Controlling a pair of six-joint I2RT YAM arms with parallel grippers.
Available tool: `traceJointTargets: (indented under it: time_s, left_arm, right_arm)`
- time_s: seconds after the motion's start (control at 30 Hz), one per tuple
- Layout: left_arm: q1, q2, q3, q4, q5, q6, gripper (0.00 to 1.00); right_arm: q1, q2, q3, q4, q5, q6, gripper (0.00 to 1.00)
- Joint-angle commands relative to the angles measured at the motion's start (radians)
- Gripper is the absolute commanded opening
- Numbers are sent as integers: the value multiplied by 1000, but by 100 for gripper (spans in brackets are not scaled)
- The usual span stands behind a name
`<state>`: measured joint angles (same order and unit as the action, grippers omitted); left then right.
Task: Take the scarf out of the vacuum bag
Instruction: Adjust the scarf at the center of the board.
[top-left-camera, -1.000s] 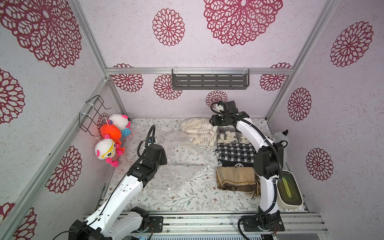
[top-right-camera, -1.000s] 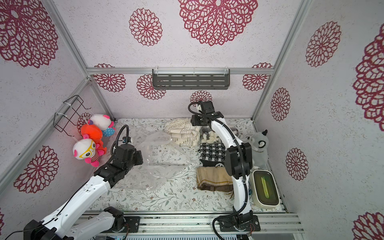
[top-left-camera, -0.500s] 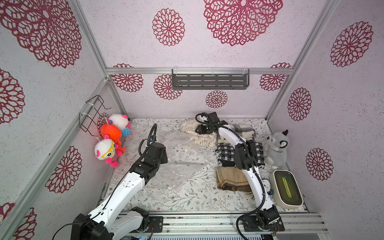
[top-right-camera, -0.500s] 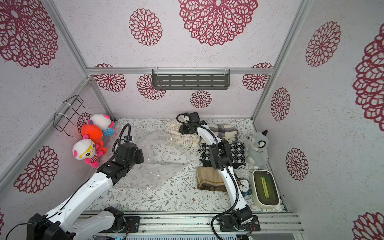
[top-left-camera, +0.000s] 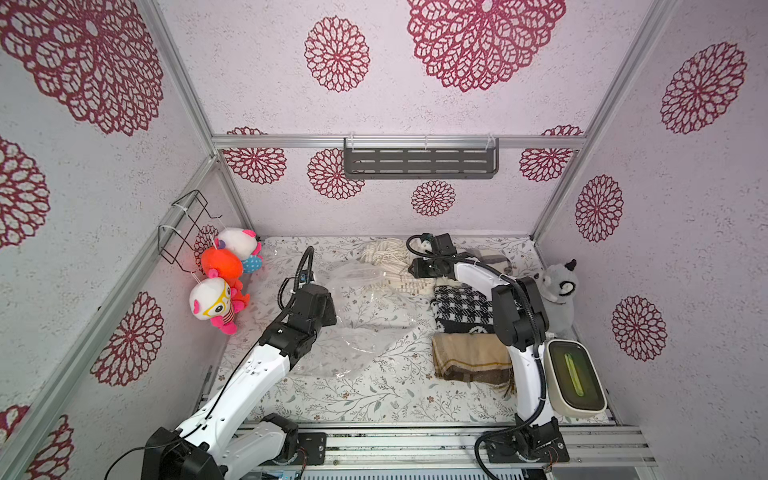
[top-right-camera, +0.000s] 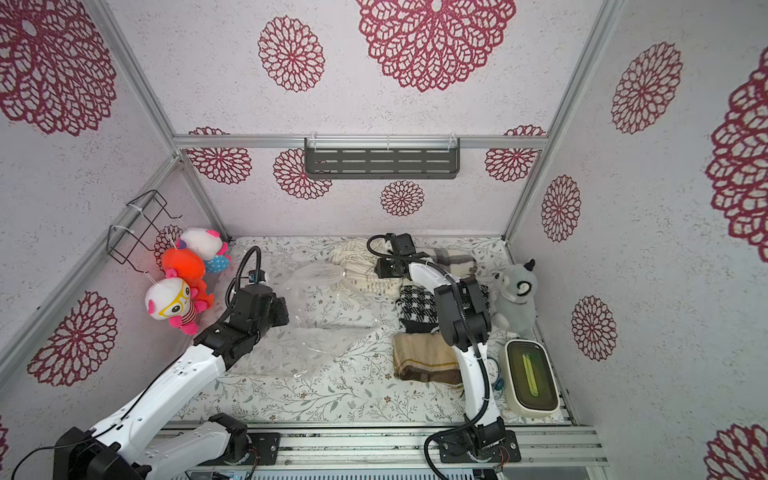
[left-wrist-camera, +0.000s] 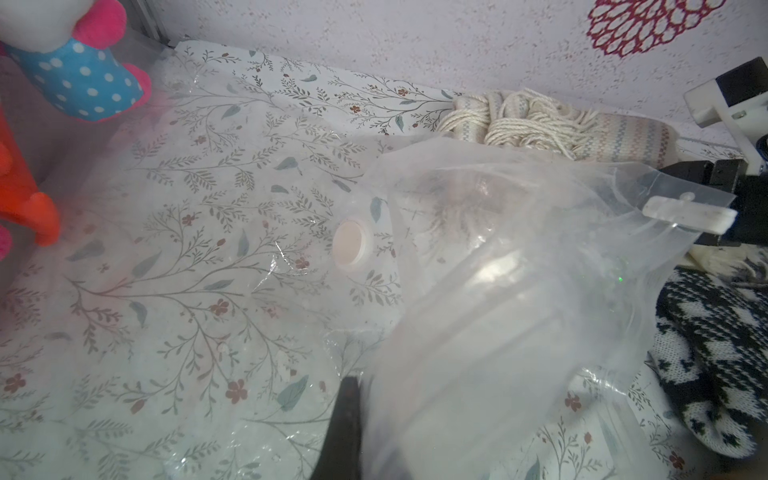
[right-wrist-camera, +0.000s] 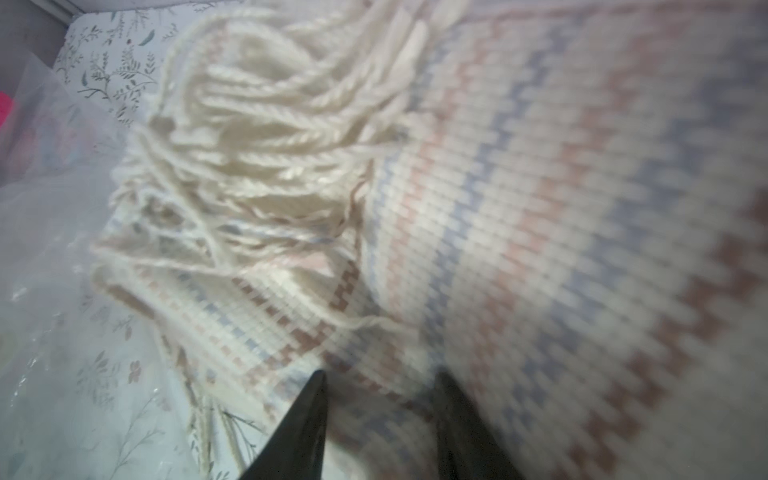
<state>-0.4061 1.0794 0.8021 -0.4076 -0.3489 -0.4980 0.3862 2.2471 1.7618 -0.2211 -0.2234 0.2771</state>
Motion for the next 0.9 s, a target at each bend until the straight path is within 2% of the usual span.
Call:
traceJointTargets:
  time_s: [0.0,0.17,0.37,0.5,0.77,0.87]
  left_arm:
    - [-6,2,-14,26,-5,10,0]
    - [-6,3,-10,35,1,12,0]
    - [-5,-2,-10,39,5,18,0]
    - [-5,-6,-18,47,0,22,0]
    - [-5,-19,-20,49,14,10,0]
    - [-5,-33,-26,47,18,4,0]
  right_arm:
    - [-18,-41,-10,-2,128,35,46]
    - [-4,-28,18,11,223,33,54]
    - [4,181,221,-115,149,9,53]
    - [56,208,210,-72,112,-30,51]
    - [146,323,439,-154,44,-69,51]
    - [156,307,431,-143,26,-70,51]
